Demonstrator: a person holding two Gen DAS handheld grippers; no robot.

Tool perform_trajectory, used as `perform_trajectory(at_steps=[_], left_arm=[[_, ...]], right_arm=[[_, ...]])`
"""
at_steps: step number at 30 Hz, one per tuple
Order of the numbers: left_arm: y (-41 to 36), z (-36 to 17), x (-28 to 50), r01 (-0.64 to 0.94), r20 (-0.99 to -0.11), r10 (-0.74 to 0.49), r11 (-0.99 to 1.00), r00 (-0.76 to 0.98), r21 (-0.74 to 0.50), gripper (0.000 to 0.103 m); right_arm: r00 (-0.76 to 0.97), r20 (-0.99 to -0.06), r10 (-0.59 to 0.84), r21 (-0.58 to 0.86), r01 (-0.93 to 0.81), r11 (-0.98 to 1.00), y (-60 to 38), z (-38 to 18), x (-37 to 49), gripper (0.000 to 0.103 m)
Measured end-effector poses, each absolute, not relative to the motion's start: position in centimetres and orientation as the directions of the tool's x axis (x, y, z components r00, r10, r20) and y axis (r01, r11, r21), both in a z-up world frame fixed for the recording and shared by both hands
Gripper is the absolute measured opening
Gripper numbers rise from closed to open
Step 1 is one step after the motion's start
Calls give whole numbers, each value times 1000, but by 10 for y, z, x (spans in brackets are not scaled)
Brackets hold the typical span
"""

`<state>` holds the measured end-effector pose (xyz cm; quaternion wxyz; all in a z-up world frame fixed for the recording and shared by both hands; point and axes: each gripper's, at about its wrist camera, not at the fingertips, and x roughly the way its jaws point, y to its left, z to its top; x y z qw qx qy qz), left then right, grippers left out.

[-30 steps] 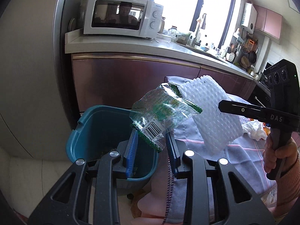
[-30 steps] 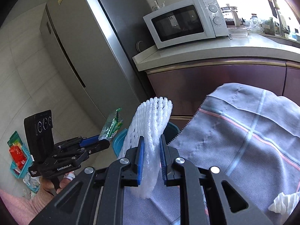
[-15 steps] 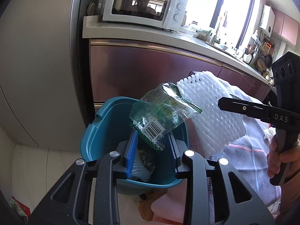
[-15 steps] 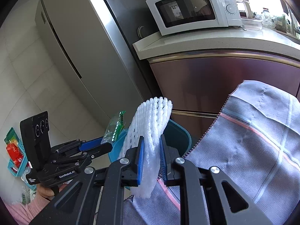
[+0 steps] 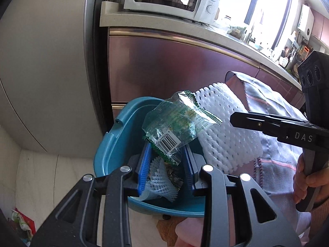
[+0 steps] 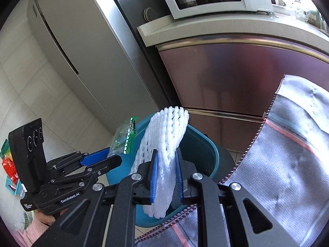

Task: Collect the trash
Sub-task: 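Open both tools over the teal bin to drop the clear bag and foam net, then move both open tools back over the table toward the tissue and orange peel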

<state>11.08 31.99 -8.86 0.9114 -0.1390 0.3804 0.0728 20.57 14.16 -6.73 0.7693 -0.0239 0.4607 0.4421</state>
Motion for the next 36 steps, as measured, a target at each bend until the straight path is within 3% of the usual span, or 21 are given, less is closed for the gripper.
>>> perform_trajectory(at_steps=[11,20,28,36], left_arm=[[315,-114,138,-246,-756,29,953,654,-176,31],[310,-127,144,-257,-769,27,950,638,-179,34],[297,-109,129,-200,-718,-7,959,696,-202,41],[255,-69,103,-62,-618,-76,978,783,-198,49]], right_arm=[[171,-780,602,338,-694,636,159,-81,211,24],[178,-767,616,355,-681,640,153,-83,215,29],[210,-730,650,363,-687,630,122,-69,201,32],[270,-655,706,378,-692,615,67,-40,176,42]])
